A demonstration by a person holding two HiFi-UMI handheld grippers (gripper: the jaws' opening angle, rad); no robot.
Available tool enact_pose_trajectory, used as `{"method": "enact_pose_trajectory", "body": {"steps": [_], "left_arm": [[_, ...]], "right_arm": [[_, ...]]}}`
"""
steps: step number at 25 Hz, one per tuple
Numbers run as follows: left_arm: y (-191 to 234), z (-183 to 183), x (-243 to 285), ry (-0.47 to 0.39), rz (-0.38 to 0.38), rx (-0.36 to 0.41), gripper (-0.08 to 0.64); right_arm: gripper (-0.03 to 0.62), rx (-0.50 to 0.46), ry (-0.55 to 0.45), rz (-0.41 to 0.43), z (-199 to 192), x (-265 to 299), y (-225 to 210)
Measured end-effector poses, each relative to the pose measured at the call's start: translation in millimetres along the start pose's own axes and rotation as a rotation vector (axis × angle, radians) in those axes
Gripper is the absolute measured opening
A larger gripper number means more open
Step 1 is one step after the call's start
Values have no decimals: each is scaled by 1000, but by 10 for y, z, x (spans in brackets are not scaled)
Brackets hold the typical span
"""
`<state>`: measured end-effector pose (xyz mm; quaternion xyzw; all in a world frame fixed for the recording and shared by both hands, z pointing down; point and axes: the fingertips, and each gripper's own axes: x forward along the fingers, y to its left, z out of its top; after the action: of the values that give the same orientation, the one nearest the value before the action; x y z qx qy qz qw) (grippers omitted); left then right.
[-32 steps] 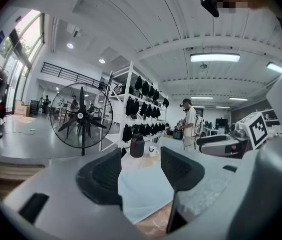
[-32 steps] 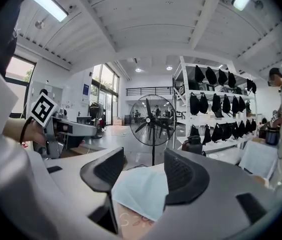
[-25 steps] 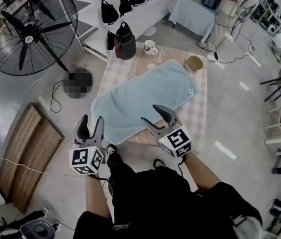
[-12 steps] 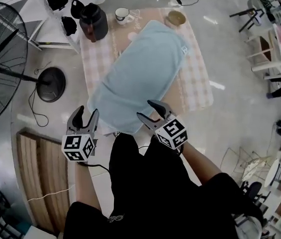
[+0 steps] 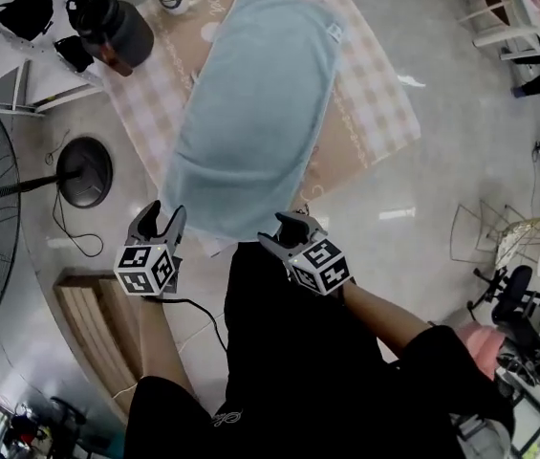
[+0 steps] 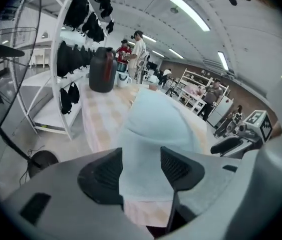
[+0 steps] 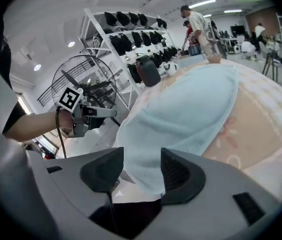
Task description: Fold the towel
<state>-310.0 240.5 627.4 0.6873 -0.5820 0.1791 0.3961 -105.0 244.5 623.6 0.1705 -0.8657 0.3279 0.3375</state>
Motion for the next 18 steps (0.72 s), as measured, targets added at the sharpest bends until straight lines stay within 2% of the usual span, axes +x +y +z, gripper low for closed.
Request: {"method": "enact_pose_trajectory", "body": {"steps": [5,7,10,14,16,18], "left_arm": [[381,-266,156,106,7,-22,229],[493,-324,227,150,-14,-3,229],[509,-438,326,218,-87,30,229],[454,-591,451,276,-218,-42,230],[434,-599,461,277,-235,-59,230],[423,-602,443,276,-225,-33,229]], "right_arm": [[232,119,27,-85,-313,57,-253],[232,171,44,-96,-444,97,-303],[232,277,72,-88,-666,165,-350],[232,437,100,-56,-877,312,-399],[231,450,113,-32,-904,346,-374],[226,412,133,-19,-911,363,-344]]}}
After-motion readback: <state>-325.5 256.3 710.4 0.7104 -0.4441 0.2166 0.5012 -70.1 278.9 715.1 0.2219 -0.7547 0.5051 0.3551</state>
